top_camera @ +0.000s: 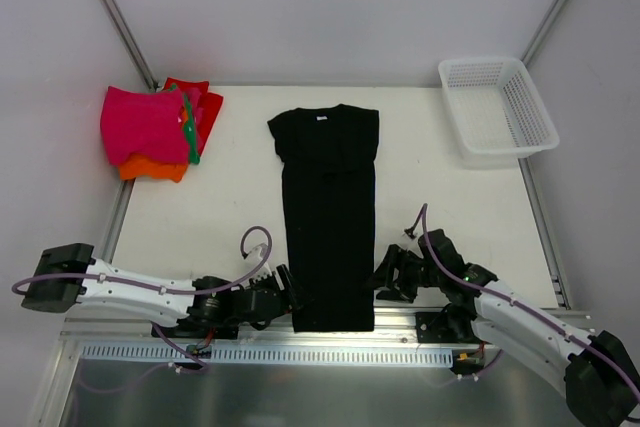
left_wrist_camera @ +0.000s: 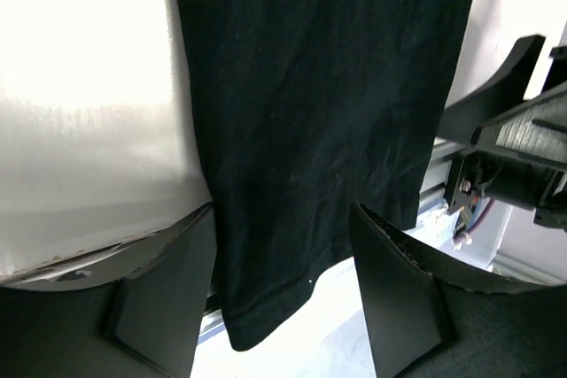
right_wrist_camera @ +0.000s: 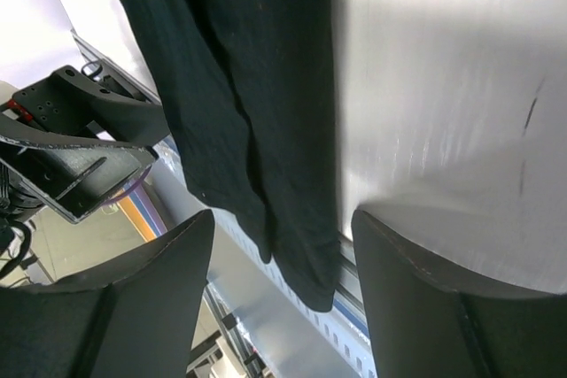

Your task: Fold and stack the t-shirts

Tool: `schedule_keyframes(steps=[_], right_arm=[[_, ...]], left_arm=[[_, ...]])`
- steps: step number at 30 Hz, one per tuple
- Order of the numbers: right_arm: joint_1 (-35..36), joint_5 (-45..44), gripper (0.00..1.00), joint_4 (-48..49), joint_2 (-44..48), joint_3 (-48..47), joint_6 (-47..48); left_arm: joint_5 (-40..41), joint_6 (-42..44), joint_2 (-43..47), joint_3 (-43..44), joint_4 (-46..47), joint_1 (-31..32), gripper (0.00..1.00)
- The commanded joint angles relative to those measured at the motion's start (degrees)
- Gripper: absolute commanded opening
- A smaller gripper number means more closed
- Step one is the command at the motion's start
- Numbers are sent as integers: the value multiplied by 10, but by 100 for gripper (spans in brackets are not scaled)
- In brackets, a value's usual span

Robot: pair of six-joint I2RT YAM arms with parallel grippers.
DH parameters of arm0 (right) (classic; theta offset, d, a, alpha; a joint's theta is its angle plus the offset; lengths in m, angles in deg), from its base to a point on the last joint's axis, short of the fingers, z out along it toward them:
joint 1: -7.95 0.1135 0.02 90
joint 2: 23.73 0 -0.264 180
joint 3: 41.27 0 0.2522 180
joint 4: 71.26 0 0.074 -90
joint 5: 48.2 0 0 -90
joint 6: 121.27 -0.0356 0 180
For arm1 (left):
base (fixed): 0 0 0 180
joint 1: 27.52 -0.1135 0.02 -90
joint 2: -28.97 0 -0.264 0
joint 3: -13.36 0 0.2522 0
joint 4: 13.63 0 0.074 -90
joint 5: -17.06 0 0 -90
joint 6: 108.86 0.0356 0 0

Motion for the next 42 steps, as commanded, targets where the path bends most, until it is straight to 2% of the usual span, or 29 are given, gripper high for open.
schedule_keyframes(steps=[1, 8, 11, 18, 20, 23, 24, 25, 26, 27, 28, 31, 37, 42], right_arm=[[12, 6, 67, -52, 12, 11, -25], [40, 7, 66, -110, 39, 2, -34], [60, 12, 65, -93, 21, 12, -43], [121, 5, 61, -18, -55, 14, -72], [143, -3, 53, -3, -75, 12, -81], [168, -17, 30, 4, -87, 7, -89], [172, -20, 16, 2, -89, 5, -92], [177, -24, 10, 1, -89, 5, -94], [179, -26, 3, -2, -87, 4, -95], [180, -29, 0, -9, -82, 2, -95], [181, -31, 1, -13, -78, 2, -94], [182, -44, 1, -36, -60, -7, -90], [183, -62, 0, -72, -34, -30, -74], [183, -69, 0, -83, -34, -56, -55]], left_arm=[[-54, -65, -26, -4, -42, 52, 61], [-36, -104, -89, 25, -41, 99, 61], [-27, -114, -107, 32, -40, 111, 61], [-10, -147, -89, 1, -28, 134, 61], [-8, -150, -89, 0, -27, 137, 61], [-6, -155, -95, -1, -26, 140, 60], [-6, -159, -95, -2, -25, 140, 60], [-6, -160, -99, -2, -22, 143, 58], [-3, -161, -98, -2, -22, 144, 55], [-3, -161, -99, -3, -20, 146, 47], [-2, -161, -99, -3, -20, 147, 30], [2, -161, -97, -5, -20, 148, 0], [12, -144, -95, 2, -20, 149, 0], [45, -87, -72, 24, -26, 149, 0]])
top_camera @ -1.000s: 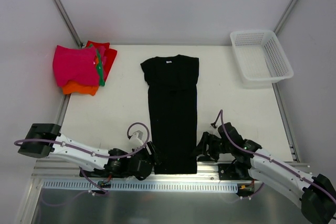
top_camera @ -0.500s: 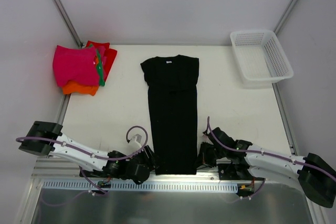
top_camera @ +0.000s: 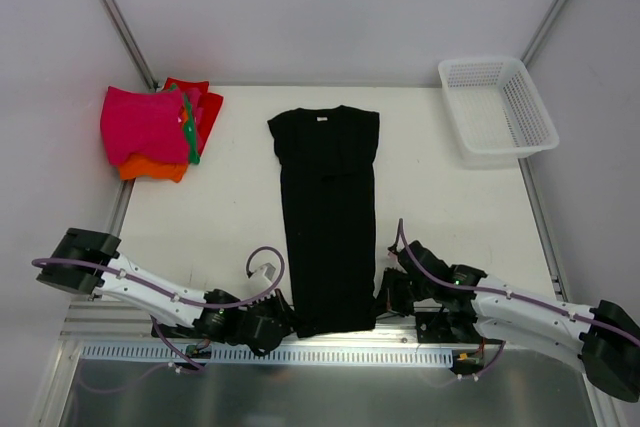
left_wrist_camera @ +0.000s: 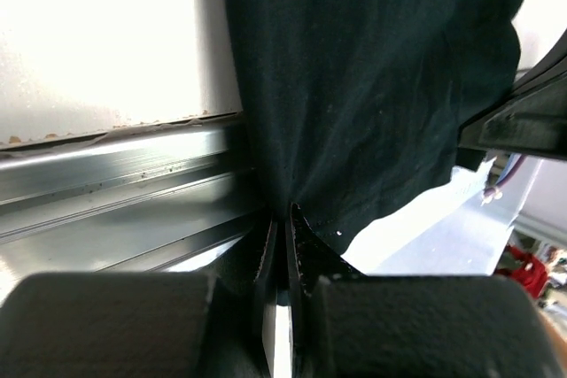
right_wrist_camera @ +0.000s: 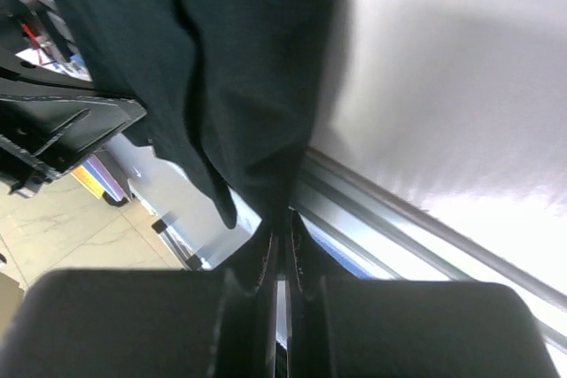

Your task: Fold and stack the t-shirts

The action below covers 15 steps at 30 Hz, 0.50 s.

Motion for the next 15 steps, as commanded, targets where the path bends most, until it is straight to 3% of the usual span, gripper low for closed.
schedule_keyframes(steps=[1, 9, 15], right_arm=[[2, -18, 1, -25, 3, -38, 18], [2, -19, 1, 6, -51, -71, 41], [3, -28, 1, 11, -68, -99, 58]], left_arm=[[12, 55, 17, 18, -43, 7, 0], [65, 123, 114, 33, -120, -3, 0], [61, 191, 158, 37, -139, -50, 0]])
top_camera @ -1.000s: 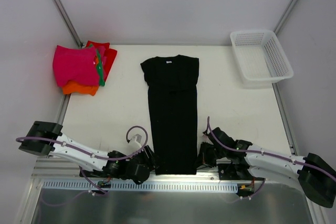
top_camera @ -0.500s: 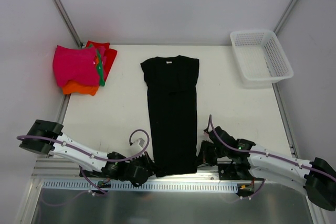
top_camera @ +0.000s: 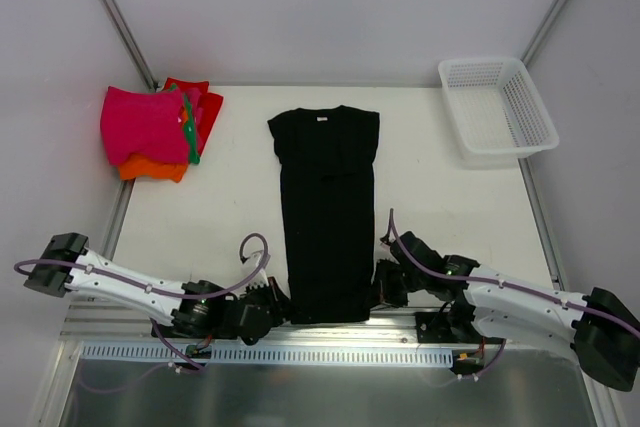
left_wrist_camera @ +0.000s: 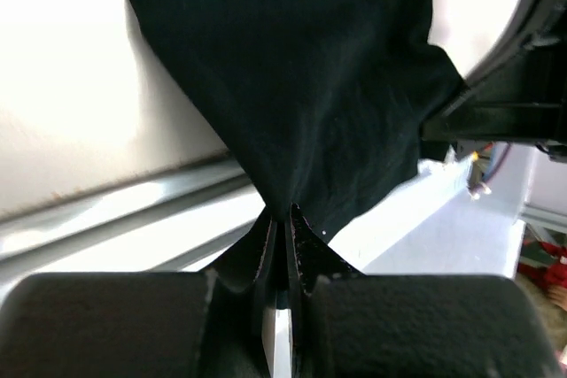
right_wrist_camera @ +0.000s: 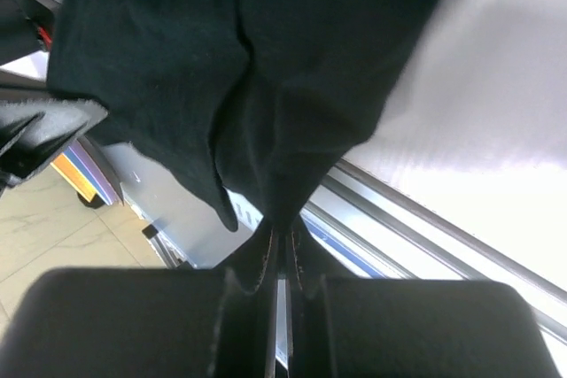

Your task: Fold and stack the t-shirts

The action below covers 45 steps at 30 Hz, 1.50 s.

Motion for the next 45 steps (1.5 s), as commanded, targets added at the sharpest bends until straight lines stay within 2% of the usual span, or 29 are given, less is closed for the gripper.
schedule_keyframes(steps=[1, 4, 16, 19, 23, 26, 32, 38, 45], right_arm=[[2, -17, 1, 5, -2, -41, 19], [2, -25, 0, -4, -3, -61, 30], [-40, -23, 0, -17, -49, -145, 86], [-49, -23, 1, -18, -72, -162, 101], [-66, -22, 1, -16, -98, -196, 120], [-87, -15, 0, -17, -122, -211, 137], [-148, 17, 0, -18, -171, -261, 171], [-198, 44, 0, -17, -237, -304, 198], [-233, 69, 1, -16, -335, -366, 223]], left_arm=[[18, 77, 15, 19, -35, -34, 0], [10, 112, 28, 30, -39, -57, 0], [-70, 304, 81, 69, -39, -235, 0], [-91, 341, 58, 86, -28, -277, 0], [-168, 396, 9, 96, 34, -344, 0], [-200, 428, -27, 109, 80, -394, 0], [-269, 492, -93, 167, 114, -471, 0], [-337, 524, -149, 190, 135, -565, 0], [-376, 560, -216, 226, 168, -626, 0]])
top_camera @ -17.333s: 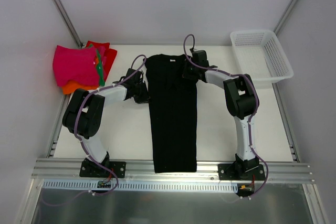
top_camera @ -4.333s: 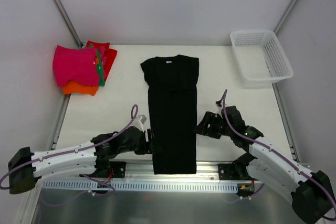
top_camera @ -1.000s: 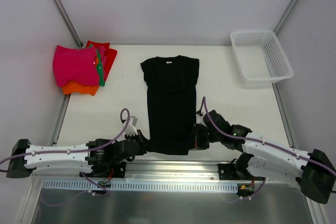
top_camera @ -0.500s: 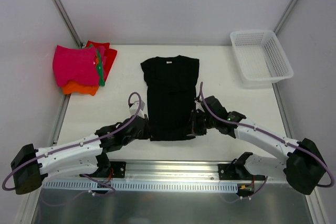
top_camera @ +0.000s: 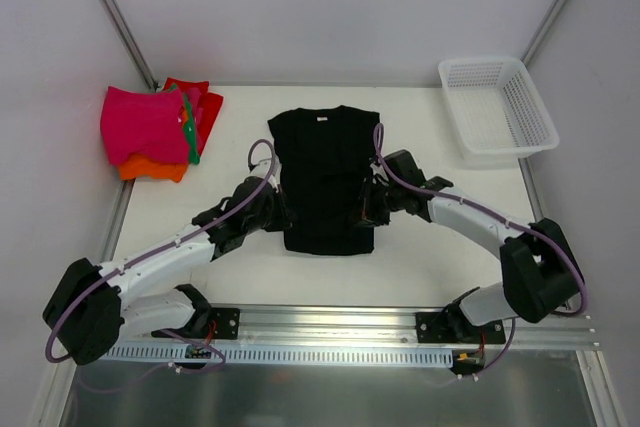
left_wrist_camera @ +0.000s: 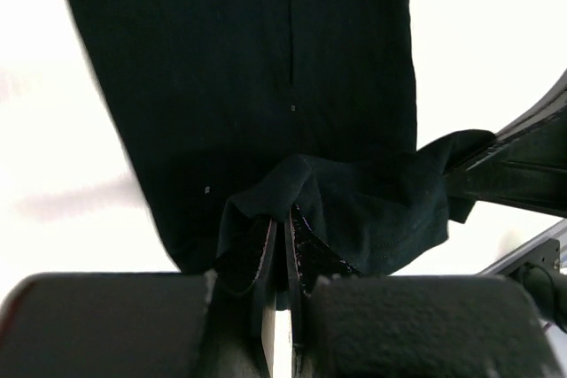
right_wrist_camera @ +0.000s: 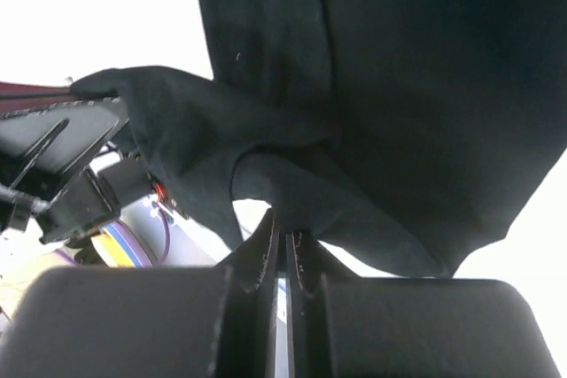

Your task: Fold and stack the t-shirts

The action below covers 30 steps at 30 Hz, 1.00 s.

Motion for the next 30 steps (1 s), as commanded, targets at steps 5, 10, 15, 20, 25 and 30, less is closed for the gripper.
schedule_keyframes(steps=[5, 10, 15, 20, 25, 30], right_arm=[[-34, 39, 1, 1, -75, -88, 35], [-47, 40, 0, 1, -121, -123, 41], [-69, 40, 0, 1, -157, -156, 47], [-86, 38, 1, 1, -181, -173, 55], [-109, 42, 0, -2, -210, -199, 64], [-121, 44, 1, -2, -246, -226, 68]], left_arm=[[-85, 50, -89, 44, 90, -69, 0], [-115, 59, -151, 73, 131, -101, 0], [-142, 70, -205, 114, 137, -122, 0], [-164, 74, -249, 138, 148, -147, 0], [-171, 74, -281, 146, 159, -161, 0], [-175, 75, -305, 155, 161, -182, 0]])
